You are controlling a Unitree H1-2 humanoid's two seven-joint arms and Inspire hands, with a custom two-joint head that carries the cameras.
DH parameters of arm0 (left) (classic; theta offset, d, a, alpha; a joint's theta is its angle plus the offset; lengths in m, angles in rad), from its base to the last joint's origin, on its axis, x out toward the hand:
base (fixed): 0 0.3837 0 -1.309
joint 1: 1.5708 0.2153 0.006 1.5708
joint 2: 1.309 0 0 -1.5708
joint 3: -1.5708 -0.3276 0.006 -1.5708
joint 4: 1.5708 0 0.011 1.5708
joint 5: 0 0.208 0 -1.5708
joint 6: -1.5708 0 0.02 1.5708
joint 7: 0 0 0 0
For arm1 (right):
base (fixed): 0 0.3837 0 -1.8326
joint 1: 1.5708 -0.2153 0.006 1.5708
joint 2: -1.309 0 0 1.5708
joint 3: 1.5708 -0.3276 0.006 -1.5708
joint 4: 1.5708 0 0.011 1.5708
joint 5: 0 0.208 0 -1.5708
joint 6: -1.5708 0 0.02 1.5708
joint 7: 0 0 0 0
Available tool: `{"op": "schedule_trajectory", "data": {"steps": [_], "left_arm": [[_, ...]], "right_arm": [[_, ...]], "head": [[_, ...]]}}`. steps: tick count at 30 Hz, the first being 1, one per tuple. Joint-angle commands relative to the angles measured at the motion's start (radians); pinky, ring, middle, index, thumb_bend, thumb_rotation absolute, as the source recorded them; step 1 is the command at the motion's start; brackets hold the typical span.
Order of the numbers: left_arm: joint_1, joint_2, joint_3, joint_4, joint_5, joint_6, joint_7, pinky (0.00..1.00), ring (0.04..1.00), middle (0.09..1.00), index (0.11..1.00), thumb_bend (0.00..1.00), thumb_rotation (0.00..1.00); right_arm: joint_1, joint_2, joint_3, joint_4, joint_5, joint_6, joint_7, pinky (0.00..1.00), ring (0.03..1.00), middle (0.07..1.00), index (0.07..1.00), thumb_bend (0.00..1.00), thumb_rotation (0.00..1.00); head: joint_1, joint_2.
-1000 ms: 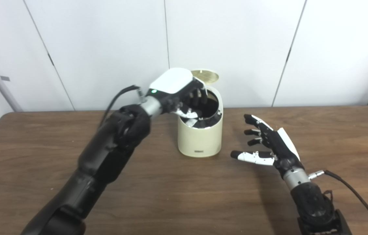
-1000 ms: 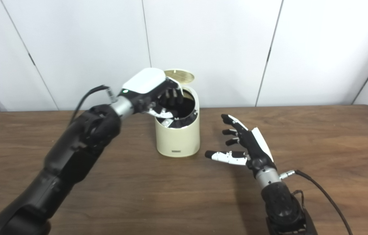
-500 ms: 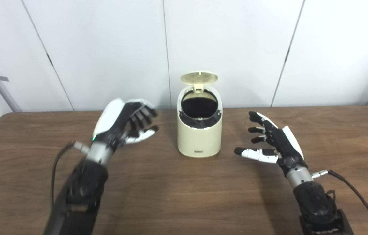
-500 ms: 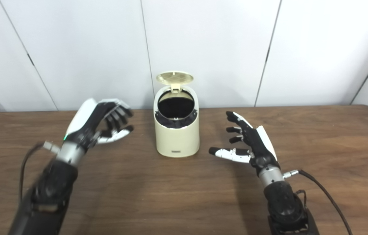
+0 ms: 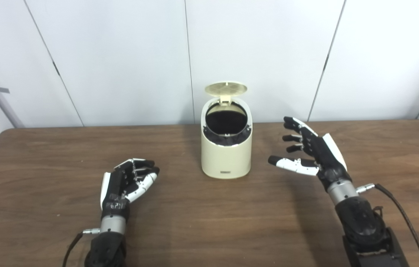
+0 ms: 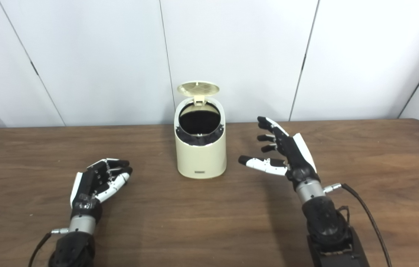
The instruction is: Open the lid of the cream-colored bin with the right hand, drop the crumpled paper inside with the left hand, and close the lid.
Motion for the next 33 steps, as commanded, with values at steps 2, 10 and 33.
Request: {"op": "schedule_trajectory", "data": {"steps": [2, 10, 33], "left_arm": [[-0.019, 0.012, -0.017, 0.009, 0.000, -0.034, 0.008, 0.48, 0.591, 0.670, 0.498, 0.50, 0.06], [-0.022, 0.038, -0.052, 0.039, 0.016, -0.088, 0.014, 0.53, 0.614, 0.678, 0.498, 0.50, 0.06], [-0.026, 0.053, -0.078, 0.042, 0.023, -0.082, 0.017, 0.52, 0.616, 0.683, 0.498, 0.50, 0.06]], "right_arm": [[-0.047, -0.011, -0.002, -0.028, 0.005, -0.041, -0.004, 0.62, 0.776, 0.879, 0.874, 0.66, 0.36], [-0.048, -0.012, 0.006, 0.003, 0.000, -0.091, -0.016, 0.66, 0.784, 0.872, 0.867, 0.67, 0.37], [-0.196, -0.077, 0.107, -0.026, -0.153, -0.102, 0.056, 0.77, 0.879, 0.913, 0.903, 0.69, 0.39]], "head": [[-0.007, -0.027], [-0.023, -0.088], [-0.025, -0.070]]}}
